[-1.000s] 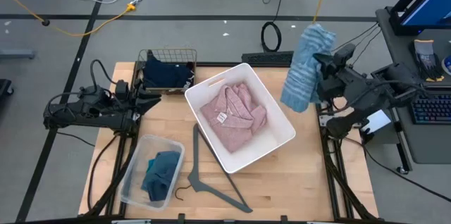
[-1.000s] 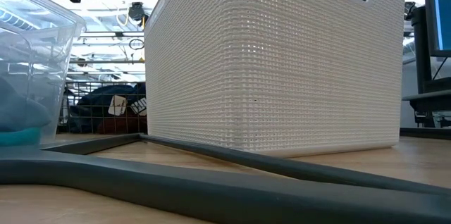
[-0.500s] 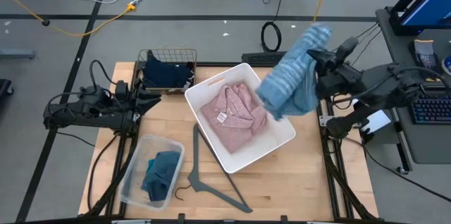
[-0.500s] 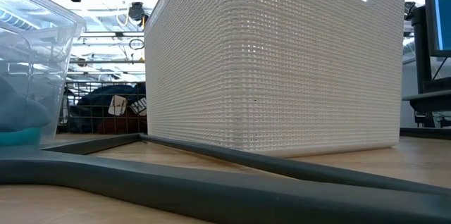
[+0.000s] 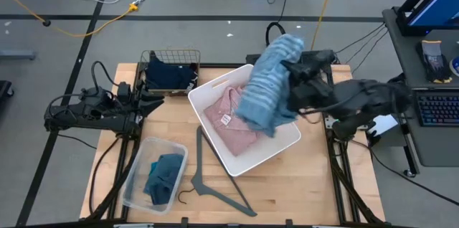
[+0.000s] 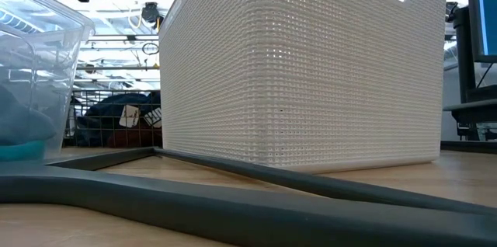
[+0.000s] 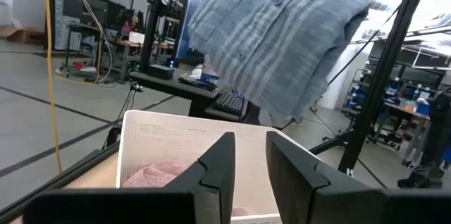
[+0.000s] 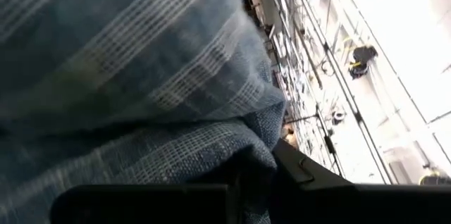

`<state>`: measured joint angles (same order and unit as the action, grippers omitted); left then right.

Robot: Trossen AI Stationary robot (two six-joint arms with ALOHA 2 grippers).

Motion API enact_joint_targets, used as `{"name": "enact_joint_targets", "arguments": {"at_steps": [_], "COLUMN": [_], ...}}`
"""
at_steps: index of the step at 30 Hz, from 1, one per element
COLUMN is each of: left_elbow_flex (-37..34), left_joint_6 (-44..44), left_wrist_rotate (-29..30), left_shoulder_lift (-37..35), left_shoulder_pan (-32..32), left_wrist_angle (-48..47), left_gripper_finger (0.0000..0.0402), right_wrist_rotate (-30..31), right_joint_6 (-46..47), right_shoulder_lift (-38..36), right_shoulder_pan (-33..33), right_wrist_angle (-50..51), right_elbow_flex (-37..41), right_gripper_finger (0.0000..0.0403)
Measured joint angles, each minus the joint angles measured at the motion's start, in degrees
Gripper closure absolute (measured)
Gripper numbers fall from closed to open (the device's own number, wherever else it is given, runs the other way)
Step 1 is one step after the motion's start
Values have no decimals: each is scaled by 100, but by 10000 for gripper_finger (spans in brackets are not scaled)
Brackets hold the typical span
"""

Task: Pick & Place Cloths
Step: Put the blue polo into the white bin

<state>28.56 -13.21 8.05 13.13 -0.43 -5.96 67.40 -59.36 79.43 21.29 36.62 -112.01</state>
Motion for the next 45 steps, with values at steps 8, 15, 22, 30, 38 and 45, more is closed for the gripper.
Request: {"name": "enact_joint_targets", "arguments": {"at_steps": [8, 15, 22, 30, 38, 45], "left_elbow_flex": [0, 0, 0, 0, 0, 0], "left_joint_6": [-2, -9, -59, -55, -39, -39], "left_wrist_rotate": [-66, -71, -72, -70, -66, -67], "left_shoulder_lift": [0, 0, 0, 0, 0, -1], "left_shoulder_pan": [0, 3, 2, 2, 0, 0], "left_wrist_angle": [-39, -177, -170, -173, -175, -201], "left_gripper_finger": [321, 321, 321, 321, 321, 321], "right_wrist_rotate": [-199, -1975, -3562, -5117, -6620, -7136], "right_joint_6": [1151, 3213, 4358, 5285, 5722, 5773], "right_shoulder_lift": [223, 173, 158, 478, 861, 882], "right_shoulder_pan": [-926, -2123, -3340, -4496, -5803, -6810], "right_wrist_angle": [738, 2452, 3412, 4399, 5338, 5335], "right_elbow_flex": [0, 2, -163, -1217, -1822, -1676], "right_gripper_finger": [384, 384, 384, 384, 384, 384]}}
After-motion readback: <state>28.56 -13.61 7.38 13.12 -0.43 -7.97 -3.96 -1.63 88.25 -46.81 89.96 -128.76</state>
